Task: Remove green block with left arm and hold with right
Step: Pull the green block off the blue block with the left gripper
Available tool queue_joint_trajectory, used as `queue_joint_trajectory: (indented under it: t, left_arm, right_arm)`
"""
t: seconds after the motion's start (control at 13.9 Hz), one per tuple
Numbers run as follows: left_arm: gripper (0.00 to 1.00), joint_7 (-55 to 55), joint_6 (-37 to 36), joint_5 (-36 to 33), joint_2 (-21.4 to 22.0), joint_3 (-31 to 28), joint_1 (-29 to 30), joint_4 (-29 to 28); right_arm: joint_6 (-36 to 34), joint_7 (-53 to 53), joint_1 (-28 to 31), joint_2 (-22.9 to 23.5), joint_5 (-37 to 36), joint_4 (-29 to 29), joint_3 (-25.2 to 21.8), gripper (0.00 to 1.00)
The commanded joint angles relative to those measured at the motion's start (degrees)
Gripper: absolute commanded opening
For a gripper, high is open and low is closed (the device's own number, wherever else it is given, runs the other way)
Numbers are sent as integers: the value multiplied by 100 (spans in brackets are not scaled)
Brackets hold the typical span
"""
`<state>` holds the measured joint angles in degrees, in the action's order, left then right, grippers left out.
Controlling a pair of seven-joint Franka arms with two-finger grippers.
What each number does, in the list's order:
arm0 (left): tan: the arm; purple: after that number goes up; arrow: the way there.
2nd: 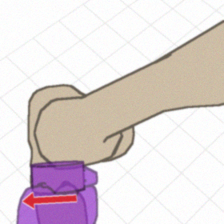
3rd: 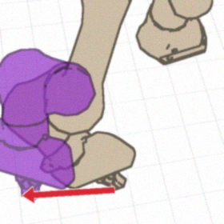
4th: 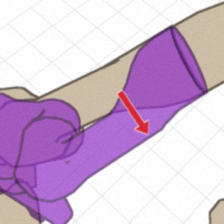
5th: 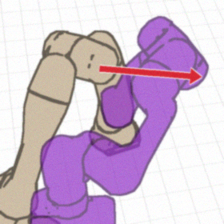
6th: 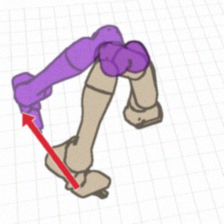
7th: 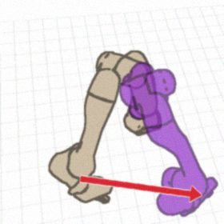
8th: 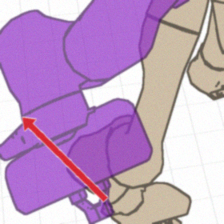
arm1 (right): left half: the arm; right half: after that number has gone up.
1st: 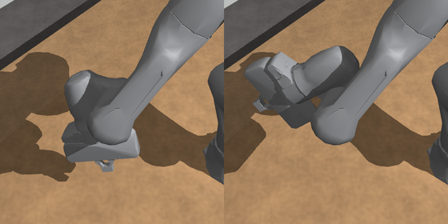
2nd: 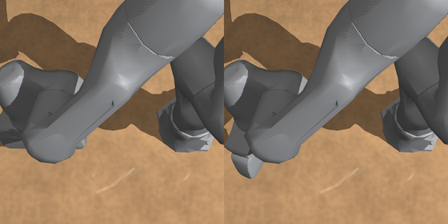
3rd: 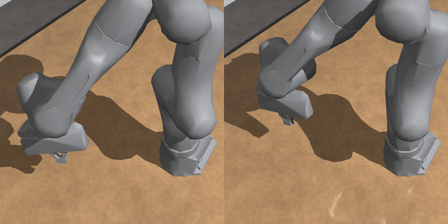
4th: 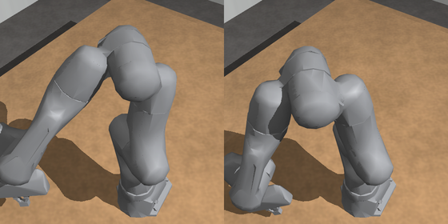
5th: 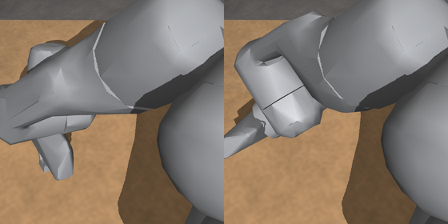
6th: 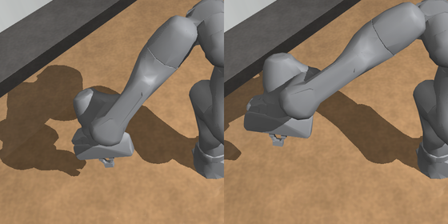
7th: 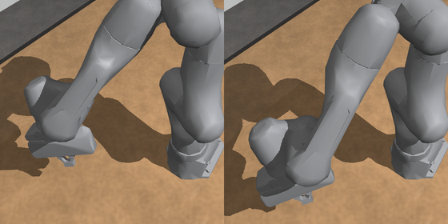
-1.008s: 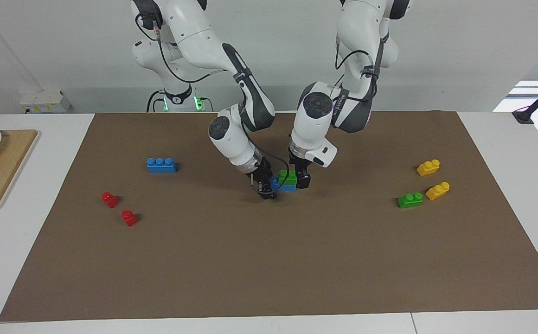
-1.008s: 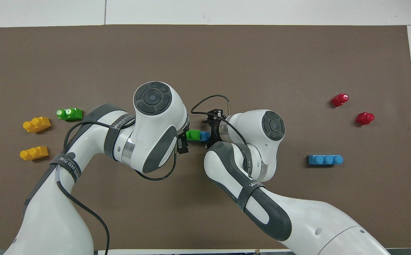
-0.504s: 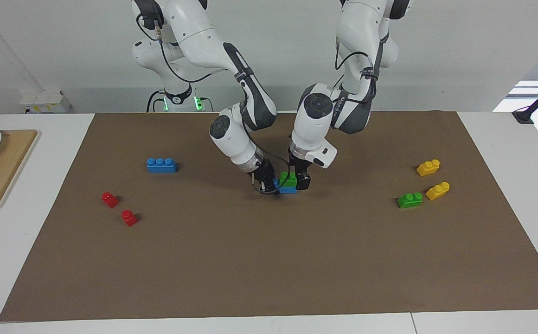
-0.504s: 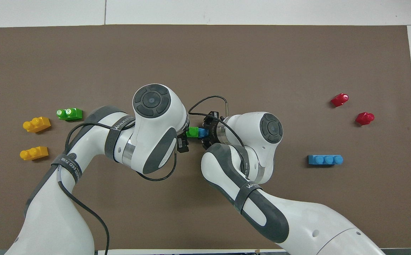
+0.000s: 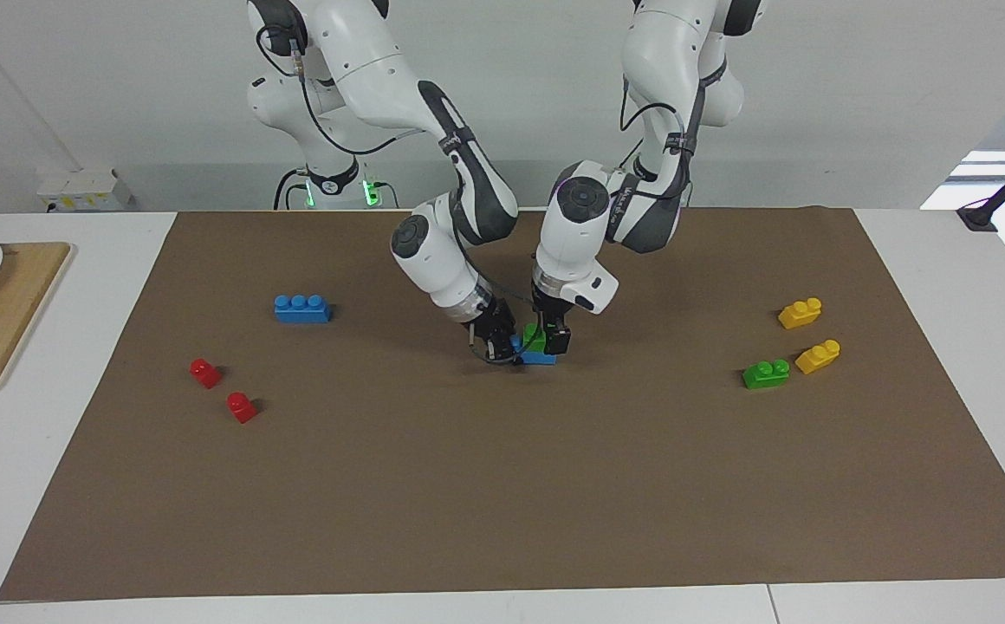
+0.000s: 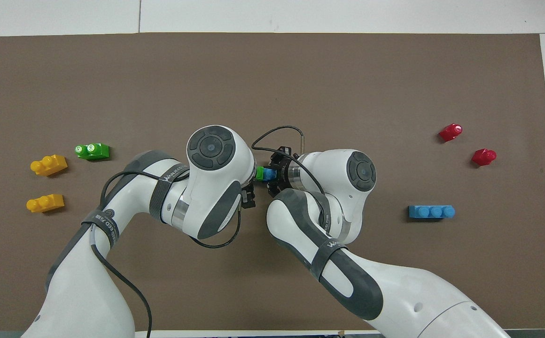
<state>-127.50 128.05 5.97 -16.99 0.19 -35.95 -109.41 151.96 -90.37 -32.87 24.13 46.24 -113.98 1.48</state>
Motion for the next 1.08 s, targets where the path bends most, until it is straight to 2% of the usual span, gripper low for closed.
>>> queue_joint_trajectory:
  t: [0.0, 0.22, 0.29, 0.36, 0.5, 0.58, 0.65, 1.01]
  left_arm:
    - [100, -178, 317, -61, 29, -81, -132, -239]
    - [100, -179, 352, -61, 20, -90, -167, -274]
    - [87, -179, 326, -61, 20, -90, -158, -274]
    - [69, -170, 317, -61, 20, -90, -158, -265]
    - [25, -170, 317, -61, 20, -90, -158, -239]
    - [8, -152, 291, -61, 12, -90, -149, -213]
    - [0, -126, 265, -70, 11, -90, -149, -160]
    - [0, 119, -236, -78, -147, -90, 114, 498]
  right_arm:
    - [255, -15, -44, 127, 148, -10, 2, 0]
    - [255, -15, -44, 127, 148, -10, 2, 0]
    - [264, -15, -44, 127, 148, -10, 2, 0]
    - [264, -15, -44, 127, 148, -10, 2, 0]
    - [299, -15, -44, 127, 148, -10, 2, 0]
    - [299, -15, -52, 127, 148, -10, 2, 0]
    - [299, -15, -52, 127, 148, -10, 2, 0]
    - [299, 29, -52, 127, 148, -10, 2, 0]
